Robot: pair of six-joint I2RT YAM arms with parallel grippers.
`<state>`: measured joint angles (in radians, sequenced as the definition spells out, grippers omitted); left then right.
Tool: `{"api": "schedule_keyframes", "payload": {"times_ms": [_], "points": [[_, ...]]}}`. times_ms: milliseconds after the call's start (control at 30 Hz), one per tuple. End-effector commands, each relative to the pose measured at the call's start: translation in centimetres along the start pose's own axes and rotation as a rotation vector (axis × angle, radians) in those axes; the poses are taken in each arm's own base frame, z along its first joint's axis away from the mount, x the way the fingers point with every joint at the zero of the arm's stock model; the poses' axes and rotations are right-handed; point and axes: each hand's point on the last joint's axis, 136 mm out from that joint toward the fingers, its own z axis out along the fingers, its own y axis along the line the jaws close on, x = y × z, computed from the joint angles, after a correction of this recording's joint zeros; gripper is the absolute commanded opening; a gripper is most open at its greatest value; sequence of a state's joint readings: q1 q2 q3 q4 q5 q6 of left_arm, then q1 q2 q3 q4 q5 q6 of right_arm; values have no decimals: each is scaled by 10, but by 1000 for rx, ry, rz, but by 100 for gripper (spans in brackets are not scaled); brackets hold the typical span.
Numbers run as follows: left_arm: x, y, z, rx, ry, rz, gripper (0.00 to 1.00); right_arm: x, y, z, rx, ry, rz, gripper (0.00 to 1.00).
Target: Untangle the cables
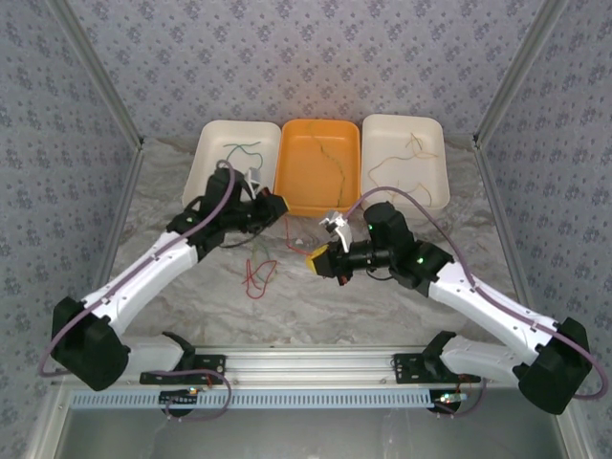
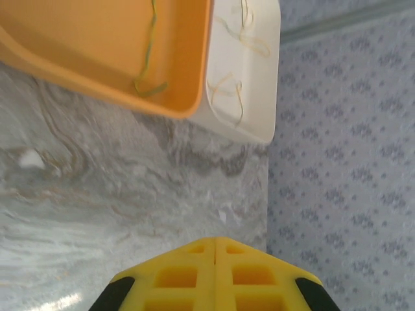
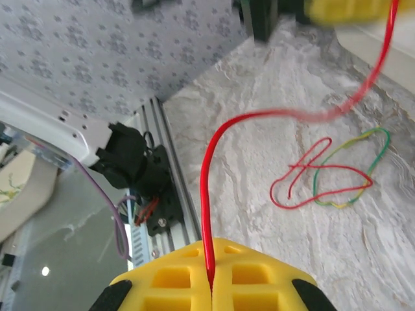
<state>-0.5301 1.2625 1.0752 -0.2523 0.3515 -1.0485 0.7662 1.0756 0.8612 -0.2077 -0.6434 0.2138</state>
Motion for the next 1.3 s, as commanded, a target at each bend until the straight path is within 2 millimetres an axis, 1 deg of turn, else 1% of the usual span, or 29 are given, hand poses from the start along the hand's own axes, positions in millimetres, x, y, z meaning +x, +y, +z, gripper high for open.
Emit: {"api": "schedule_keyframes", "payload": {"times_ms": [0,100,167,200,300,400,500,633,667,700,767,833,900,1000,1067,1100,1133,1167,1200,1233,1267], "points": [[-33,-19,-32,35,-47,26,0,28,-8,-1,111,121,-61,0],[-59,-30,-50,57,-83,18,0,55,-20,4,198,215,-79,0],[-73,-39,-61,72,-106,17,0,66,-30,5,271,246,-100,0],[-76,-43,-64,79,-109,19,0,69,-36,5,317,253,-116,0],[-81,-53,-67,88,-106,28,0,68,-51,2,488,258,-207,0],[-81,-55,-68,92,-98,26,0,62,-65,-3,662,259,-320,0],[-80,-57,-70,99,-102,28,0,63,-75,-3,785,326,-407,0],[-78,-63,-74,131,-104,31,0,73,-89,8,849,467,-420,0],[-77,-65,-74,146,-101,29,0,76,-92,15,855,490,-417,0],[-76,-67,-75,157,-101,25,0,82,-95,15,865,527,-412,0],[-75,-69,-79,163,-108,29,0,86,-98,22,860,543,-405,0],[-76,-67,-81,147,-119,36,0,83,-97,26,852,517,-399,0],[-76,-66,-80,140,-121,44,0,73,-91,27,823,461,-386,0],[-77,-65,-76,138,-117,49,0,61,-83,25,735,392,-324,1],[-79,-67,-75,150,-125,53,0,60,-82,25,686,391,-284,5],[-80,-69,-75,157,-130,57,0,61,-82,26,670,396,-272,10],[-80,-70,-75,161,-130,59,0,62,-82,27,648,400,-262,18],[-80,-72,-75,167,-130,65,0,63,-79,28,620,392,-253,28],[-80,-74,-74,170,-128,73,0,60,-76,28,598,367,-247,37],[-79,-74,-73,168,-124,78,0,59,-73,28,578,346,-238,43],[-78,-74,-71,164,-119,85,0,53,-69,24,554,305,-226,47]]}}
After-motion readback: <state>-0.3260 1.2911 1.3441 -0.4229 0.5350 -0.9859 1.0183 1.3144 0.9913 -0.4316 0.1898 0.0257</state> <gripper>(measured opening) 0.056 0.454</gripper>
